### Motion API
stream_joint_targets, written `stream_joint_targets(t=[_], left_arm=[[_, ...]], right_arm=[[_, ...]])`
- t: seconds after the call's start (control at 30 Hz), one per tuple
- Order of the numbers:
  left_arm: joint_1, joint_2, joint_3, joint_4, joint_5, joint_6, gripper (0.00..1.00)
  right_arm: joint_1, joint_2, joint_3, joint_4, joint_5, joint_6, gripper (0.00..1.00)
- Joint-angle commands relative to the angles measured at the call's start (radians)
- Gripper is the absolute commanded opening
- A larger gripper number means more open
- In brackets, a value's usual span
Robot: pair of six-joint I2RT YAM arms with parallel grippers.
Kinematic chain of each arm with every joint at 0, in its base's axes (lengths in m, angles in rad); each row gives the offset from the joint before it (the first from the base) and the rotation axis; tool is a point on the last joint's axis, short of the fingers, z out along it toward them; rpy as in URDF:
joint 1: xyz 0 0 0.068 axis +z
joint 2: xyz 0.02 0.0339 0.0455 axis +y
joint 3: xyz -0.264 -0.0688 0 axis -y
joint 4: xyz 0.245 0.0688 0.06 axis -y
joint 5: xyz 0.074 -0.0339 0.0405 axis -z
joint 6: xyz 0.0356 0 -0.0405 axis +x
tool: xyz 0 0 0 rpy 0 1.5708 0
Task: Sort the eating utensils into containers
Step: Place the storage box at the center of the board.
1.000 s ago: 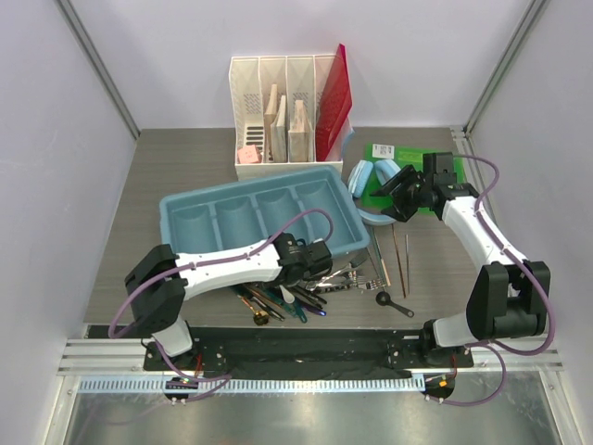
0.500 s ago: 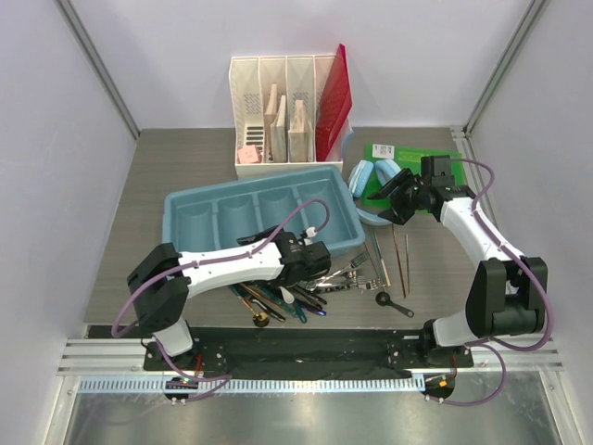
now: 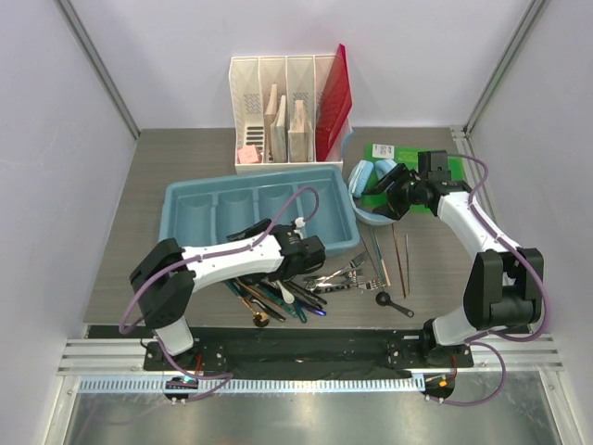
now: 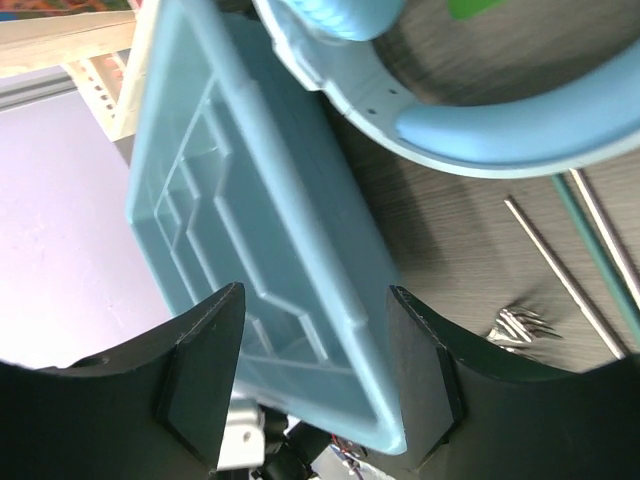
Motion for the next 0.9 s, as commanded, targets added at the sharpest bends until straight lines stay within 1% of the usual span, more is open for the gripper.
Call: stream_joint_targets(t=[0.0,0.27,0.33,0.57,0.7,0.77,0.87], left_arm=[[0.042,0.045,0.019,0.009,-0.029,-0.014,0.80],[0.062,0.107,0.048,0.008,0.019,-0.026,0.80],[0.062,0.107,0.071,-0.021,0.011,-0.049,0.80],[0.062,-0.022,0.146,-0.068,0.016,-0.102,0.77],[0.062,-0.124,0.227,-0.086,0.024,-0.123,0.77],[0.062,-0.157,0.267,-0.081,0.021,-0.129,0.77],[0.063,-0.210,0.303,-0.078,-0.033,-0.189,0.83]], right_arm=[[0.017,-0.001,0.062,0.039,-0.052,0.001,0.63],[0.019,-0.015,0.047,0.039,-0.057,-0.002,0.64],[0.019,-0.016,0.048,0.039,-0.057,-0.001,0.63],[0.019,-0.012,0.059,0.036,-0.058,0.001,0.64],[0.020,0.000,0.068,0.036,-0.060,0.007,0.64],[0.020,0.003,0.081,0.038,-0.060,0.008,0.64],[0.023,0.007,0.104,0.019,-0.043,0.014,0.64]])
